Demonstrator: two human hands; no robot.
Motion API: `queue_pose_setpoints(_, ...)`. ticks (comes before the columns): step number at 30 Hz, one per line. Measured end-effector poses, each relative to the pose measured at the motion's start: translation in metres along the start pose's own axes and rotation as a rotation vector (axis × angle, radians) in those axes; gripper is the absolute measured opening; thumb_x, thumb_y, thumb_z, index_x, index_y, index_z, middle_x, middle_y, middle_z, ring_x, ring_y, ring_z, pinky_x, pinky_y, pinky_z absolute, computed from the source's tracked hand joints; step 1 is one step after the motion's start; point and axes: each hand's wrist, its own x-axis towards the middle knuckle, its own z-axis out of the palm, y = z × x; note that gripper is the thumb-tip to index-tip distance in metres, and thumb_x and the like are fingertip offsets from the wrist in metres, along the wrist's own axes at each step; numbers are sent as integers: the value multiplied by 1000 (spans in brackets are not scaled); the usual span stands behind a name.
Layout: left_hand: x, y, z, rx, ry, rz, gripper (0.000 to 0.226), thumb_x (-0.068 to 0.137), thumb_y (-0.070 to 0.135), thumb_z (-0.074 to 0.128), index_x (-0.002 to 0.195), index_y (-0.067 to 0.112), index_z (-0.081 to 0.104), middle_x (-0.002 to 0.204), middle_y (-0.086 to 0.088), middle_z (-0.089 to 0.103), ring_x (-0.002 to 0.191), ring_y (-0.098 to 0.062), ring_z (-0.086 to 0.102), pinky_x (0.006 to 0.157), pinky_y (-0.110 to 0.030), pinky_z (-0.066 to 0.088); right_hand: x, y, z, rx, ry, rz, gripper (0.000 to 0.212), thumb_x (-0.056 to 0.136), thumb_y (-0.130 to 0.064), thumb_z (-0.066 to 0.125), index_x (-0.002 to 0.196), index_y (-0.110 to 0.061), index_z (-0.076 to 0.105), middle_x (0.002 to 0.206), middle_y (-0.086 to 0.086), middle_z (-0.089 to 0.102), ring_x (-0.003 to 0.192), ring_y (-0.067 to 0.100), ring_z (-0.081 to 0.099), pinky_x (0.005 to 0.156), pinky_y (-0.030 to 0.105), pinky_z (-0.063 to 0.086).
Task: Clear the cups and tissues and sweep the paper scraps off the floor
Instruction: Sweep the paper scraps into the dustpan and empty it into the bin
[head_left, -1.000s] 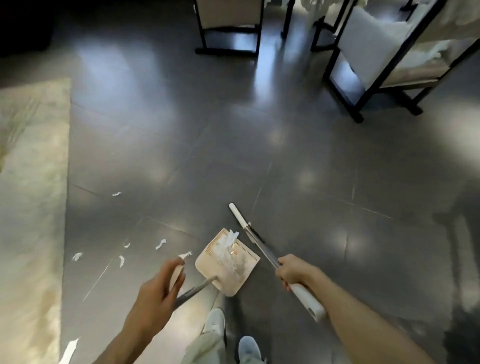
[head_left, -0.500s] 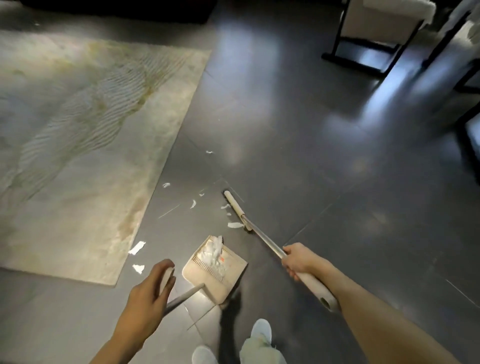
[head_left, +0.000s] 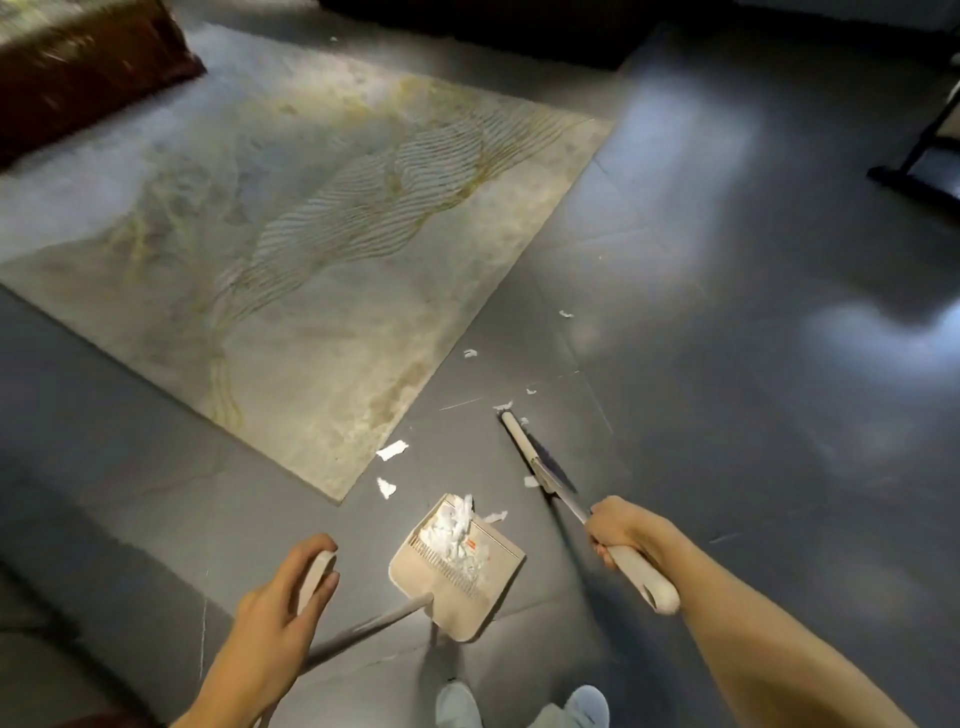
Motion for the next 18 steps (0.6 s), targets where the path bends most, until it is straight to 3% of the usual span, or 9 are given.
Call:
queue_pose_setpoints(7, 5, -13, -16, -69, 93, -93, 21, 91, 19, 57, 111, 22, 53, 84, -9, 62, 70, -23, 59, 69, -31, 42, -29, -29, 3, 67, -69, -12, 12, 85, -1, 47, 92, -1, 56, 58, 9, 49, 50, 20, 48, 49, 27, 43)
queue_pose_setpoints(10, 18, -8, -23, -100, 138, -84, 19, 92, 21, 55, 110, 26, 52, 72, -6, 60, 65, -24, 57, 61, -33, 44, -43, -36, -27, 213, -66, 5, 11, 84, 3, 47, 92, 0, 54, 47, 7, 48, 35, 15, 43, 38, 21, 38)
queue_pose_setpoints(14, 47, 10, -26, -122, 213, -27, 19, 92, 24, 56, 102, 39, 53, 64, -3, 59, 60, -25, 56, 60, -36, 47, -43, -46, -69, 248, -19, -9, 22, 85, 5, 47, 104, -3, 54, 49, 8, 48, 33, 14, 42, 36, 18, 37)
queue_pose_setpoints(16, 60, 19, -28, -119, 240, -20, 31, 92, 25, 56, 92, 54, 48, 63, -3, 59, 60, -25, 58, 61, -35, 47, -39, -54, -82, 244, 9, -16, 17, 86, 5, 47, 99, -1, 56, 54, 10, 48, 34, 14, 42, 37, 20, 38)
queue_pose_setpoints(18, 84, 33, -21, -126, 255, -11, 35, 91, 25, 57, 88, 58, 46, 63, -3, 59, 60, -25, 59, 59, -31, 45, -26, -63, -102, 249, 35, -11, 10, 87, 5, 46, 90, 1, 55, 57, 12, 47, 38, 15, 42, 39, 22, 38)
